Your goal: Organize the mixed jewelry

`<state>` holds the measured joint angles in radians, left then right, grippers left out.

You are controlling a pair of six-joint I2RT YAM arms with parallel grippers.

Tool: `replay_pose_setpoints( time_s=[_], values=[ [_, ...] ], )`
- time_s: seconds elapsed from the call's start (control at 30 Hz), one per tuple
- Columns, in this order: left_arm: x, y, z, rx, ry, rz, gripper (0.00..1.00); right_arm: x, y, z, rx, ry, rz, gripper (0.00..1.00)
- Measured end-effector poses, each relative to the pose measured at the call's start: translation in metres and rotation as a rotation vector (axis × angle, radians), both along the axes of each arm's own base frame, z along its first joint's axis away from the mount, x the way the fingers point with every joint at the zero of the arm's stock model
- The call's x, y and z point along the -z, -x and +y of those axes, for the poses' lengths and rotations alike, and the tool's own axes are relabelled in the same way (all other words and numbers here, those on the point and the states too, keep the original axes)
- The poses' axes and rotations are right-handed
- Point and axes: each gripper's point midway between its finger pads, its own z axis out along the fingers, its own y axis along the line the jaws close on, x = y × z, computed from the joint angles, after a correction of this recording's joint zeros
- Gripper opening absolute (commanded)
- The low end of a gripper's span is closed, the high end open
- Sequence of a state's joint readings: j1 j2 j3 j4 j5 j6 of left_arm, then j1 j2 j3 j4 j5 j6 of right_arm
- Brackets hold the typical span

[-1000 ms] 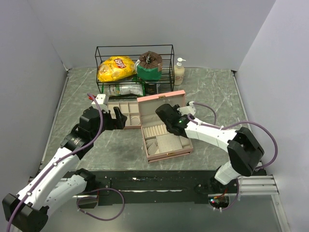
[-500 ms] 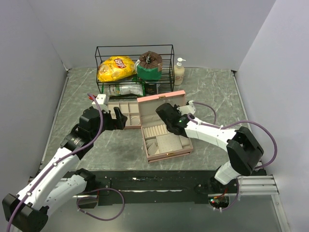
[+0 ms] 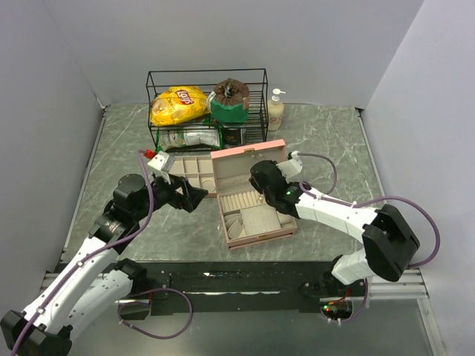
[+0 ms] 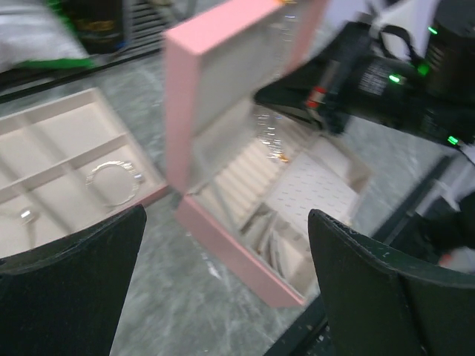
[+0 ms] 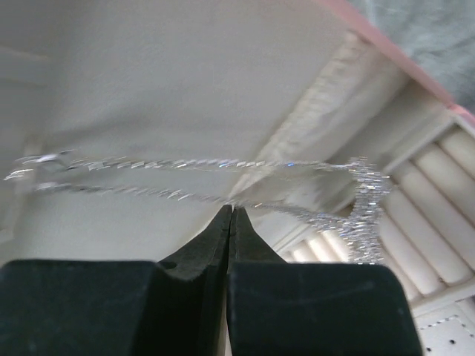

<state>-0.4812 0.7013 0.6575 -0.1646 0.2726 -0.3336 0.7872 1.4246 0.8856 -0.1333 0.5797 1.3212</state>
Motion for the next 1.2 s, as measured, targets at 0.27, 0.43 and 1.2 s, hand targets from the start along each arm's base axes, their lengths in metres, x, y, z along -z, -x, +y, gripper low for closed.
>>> replay_pose_setpoints(
  time_s=[0.27, 0.43, 1.2],
  values=[
    [-0.006, 0.024, -0.035, 0.234, 0.015, -0.017, 0.96, -0.019, 0.002, 0.01, -0.08, -0.033, -0.05, 0.0],
    [-0.013, 0.032, -0.061, 0.34, -0.014, -0.032, 0.96, -0.012, 0.006, 0.008, -0.083, -0.026, -0.029, 0.33],
    [-0.017, 0.035, -0.068, 0.351, -0.027, -0.052, 0.96, 0.011, -0.014, 0.006, 0.019, -0.028, 0.028, 0.23]
  ],
)
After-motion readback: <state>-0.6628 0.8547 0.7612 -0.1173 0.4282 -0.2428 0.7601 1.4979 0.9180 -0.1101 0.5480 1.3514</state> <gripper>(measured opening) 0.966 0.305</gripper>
